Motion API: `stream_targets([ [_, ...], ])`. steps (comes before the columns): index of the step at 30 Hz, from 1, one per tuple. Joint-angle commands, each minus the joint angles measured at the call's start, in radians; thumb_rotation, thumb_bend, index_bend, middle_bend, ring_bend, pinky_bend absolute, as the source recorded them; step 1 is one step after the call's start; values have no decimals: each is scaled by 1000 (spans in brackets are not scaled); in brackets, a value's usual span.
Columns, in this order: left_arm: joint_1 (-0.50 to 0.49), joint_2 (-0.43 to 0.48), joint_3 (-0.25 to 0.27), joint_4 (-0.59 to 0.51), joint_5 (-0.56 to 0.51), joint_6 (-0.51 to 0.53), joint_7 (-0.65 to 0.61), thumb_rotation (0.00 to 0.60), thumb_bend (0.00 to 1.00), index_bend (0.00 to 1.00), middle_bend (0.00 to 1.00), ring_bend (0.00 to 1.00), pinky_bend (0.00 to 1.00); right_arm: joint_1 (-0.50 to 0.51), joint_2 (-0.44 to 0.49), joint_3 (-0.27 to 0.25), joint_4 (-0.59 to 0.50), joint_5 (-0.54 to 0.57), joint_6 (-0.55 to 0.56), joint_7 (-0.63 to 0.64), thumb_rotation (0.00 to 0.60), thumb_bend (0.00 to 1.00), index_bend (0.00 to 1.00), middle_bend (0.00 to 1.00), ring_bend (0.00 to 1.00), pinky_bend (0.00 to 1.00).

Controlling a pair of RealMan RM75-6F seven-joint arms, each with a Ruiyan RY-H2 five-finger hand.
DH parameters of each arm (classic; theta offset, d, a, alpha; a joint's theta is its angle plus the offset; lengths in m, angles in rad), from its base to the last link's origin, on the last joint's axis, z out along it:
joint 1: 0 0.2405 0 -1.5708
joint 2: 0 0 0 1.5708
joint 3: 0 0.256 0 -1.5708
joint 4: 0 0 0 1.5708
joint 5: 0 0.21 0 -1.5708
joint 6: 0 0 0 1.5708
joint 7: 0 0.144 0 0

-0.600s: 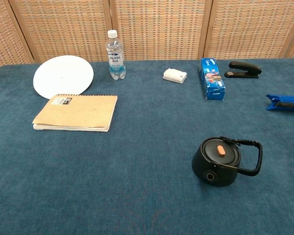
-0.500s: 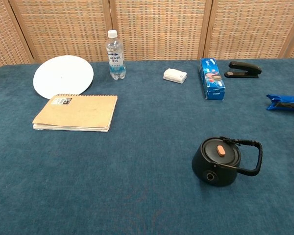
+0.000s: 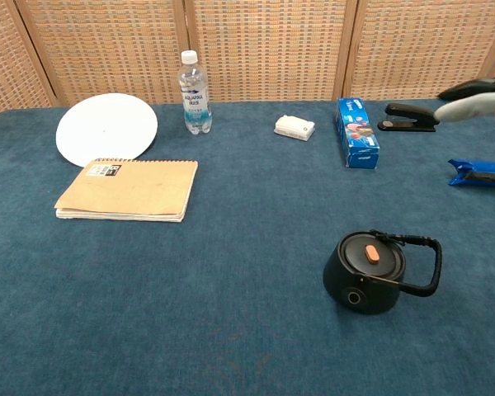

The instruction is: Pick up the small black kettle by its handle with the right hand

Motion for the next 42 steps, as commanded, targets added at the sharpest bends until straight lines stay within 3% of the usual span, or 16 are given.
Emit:
stream_targets([
  [1,-5,-3,-3,2,-13,-10,4,600,0,0,0,0,0,101,31,0,-72,-58,-144,-18,600,0,272,310,353,0],
  [8,-11,-6,-7,7,-28,-24,6,600,0,0,0,0,0,182,1,14,-120,-51,-314,-138,600,0,358,407,419,0],
  [20,-12,-6,-6,7,-28,-27,5,600,0,0,0,0,0,248,-47,28,-109,-23,-427,-247,600,0,399,442,421,0],
  [42,-18,-9,-6,6,-30,-36,11,600,0,0,0,0,0,273,-68,-15,-43,16,-464,-276,600,0,443,516,458,0],
])
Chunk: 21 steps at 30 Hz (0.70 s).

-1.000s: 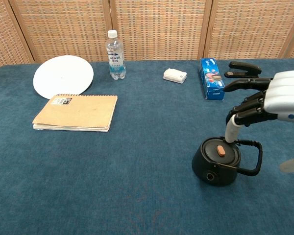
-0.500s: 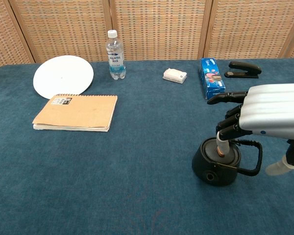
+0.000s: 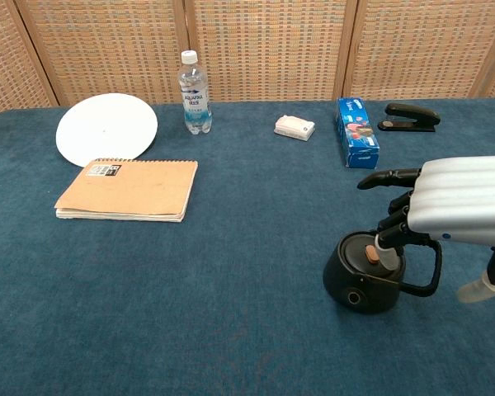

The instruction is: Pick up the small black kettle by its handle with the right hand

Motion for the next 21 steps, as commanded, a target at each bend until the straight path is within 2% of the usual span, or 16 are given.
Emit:
stream_targets([
  [1,-1,0,0,0,1,-1,1,600,0,0,0,0,0,5,1,-4,8,0,-6,-9,600,0,449,516,459,0],
  [21,-1,0,0,1,0,0,-3,600,0,0,0,0,0,29,-17,-41,29,-25,-40,-109,600,0,484,536,475,0],
])
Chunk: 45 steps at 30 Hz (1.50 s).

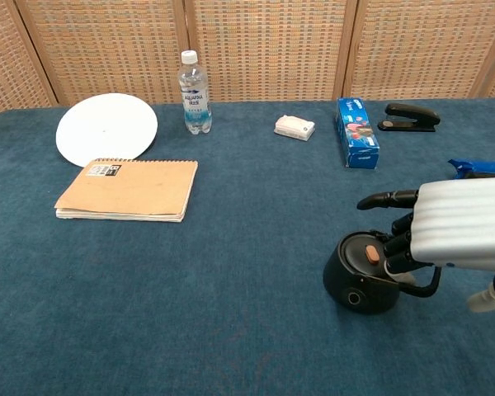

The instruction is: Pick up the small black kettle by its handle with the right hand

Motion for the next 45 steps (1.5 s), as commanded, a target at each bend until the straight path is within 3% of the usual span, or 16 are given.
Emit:
stream_targets([
  [1,0,0,0,0,0,0,0,600,0,0,0,0,0,2,-2,-5,3,2,-5,-2,600,0,484,536,475,0],
  [26,1,2,-1,3,-3,0,-10,600,0,0,0,0,0,21,-36,-33,41,23,-63,-65,600,0,519,565,484,0],
  [45,-1,3,-1,4,-3,-2,-12,600,0,0,0,0,0,49,-29,2,21,101,-125,-100,600,0,591,616,494,0],
])
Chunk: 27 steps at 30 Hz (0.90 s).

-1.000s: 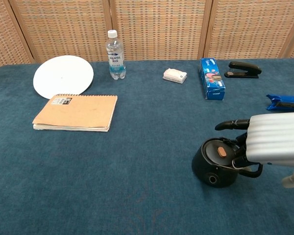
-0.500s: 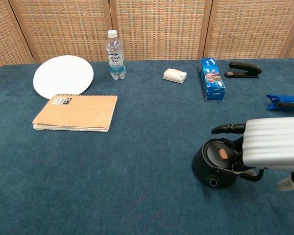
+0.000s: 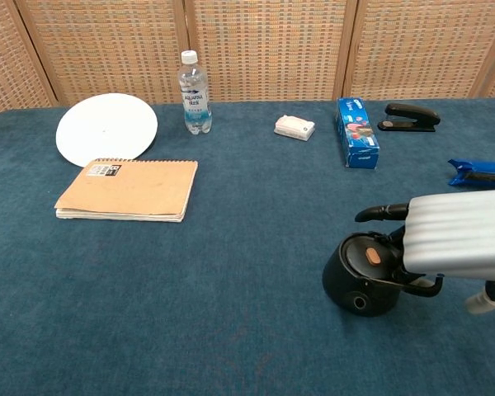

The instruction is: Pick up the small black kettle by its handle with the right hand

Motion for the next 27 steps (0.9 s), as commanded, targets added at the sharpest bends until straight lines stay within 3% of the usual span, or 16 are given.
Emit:
stream_targets([
  [1,-1,0,0,0,-1,-1,-1,600,0,0,0,0,0,6,1,7,-7,15,-14,-8,600,0,594,618,494,0],
  [12,-1,2,-2,3,-3,-1,-10,600,0,0,0,0,0,24,-13,8,-18,32,-54,-41,600,0,629,652,498,0],
  [18,0,3,-2,6,-3,-2,-16,600,0,0,0,0,0,28,-19,14,-24,46,-63,-59,600,0,752,769,571,0],
  [27,0,4,-2,7,-4,-2,-17,600,0,0,0,0,0,23,-34,19,-28,67,-37,-20,600,0,995,932,771,0],
])
